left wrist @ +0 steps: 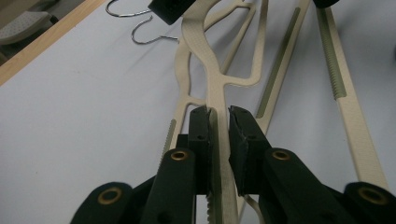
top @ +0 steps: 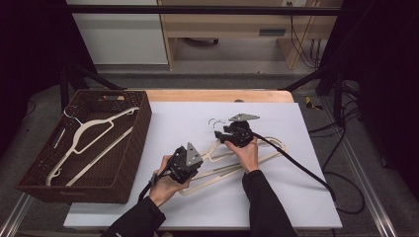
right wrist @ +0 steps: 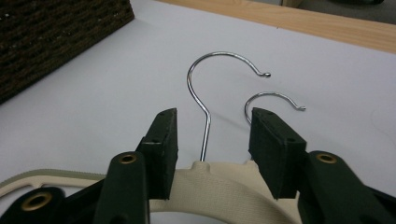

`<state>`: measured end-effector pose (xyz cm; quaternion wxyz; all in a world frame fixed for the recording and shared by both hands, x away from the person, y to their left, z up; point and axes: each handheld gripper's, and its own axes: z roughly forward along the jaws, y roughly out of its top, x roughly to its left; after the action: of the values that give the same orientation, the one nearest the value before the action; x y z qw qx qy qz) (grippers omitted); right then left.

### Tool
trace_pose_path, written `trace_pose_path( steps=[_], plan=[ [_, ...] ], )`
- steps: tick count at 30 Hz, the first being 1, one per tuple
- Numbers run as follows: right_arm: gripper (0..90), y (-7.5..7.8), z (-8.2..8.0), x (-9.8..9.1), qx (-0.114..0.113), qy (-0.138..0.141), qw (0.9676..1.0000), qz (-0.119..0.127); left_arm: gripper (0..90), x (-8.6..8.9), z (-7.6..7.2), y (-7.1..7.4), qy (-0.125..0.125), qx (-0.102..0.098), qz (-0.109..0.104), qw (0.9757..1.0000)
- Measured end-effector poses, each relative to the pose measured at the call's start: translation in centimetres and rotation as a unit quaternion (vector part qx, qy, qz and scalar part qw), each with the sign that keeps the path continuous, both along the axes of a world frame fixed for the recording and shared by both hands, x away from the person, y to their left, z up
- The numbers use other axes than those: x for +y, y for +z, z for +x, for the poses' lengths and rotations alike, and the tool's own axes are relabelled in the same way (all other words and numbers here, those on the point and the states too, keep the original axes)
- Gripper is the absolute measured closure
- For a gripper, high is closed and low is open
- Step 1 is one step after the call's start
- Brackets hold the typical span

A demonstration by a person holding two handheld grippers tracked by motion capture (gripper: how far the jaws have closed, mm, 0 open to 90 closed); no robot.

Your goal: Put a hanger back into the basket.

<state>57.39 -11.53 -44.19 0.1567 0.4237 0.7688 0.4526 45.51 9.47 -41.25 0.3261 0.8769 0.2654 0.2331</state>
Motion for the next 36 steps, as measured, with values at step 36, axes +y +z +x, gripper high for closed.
trace_pose_path(
  steps=[36],
  plan=[
    [88.9, 1.6, -2.2, -0.2, 0.009, -0.004, 0.9996, 0.028, 79.1, 0.7, 0.4, -2.2, -0.006, 0.055, -0.01, 0.9984]
  ],
)
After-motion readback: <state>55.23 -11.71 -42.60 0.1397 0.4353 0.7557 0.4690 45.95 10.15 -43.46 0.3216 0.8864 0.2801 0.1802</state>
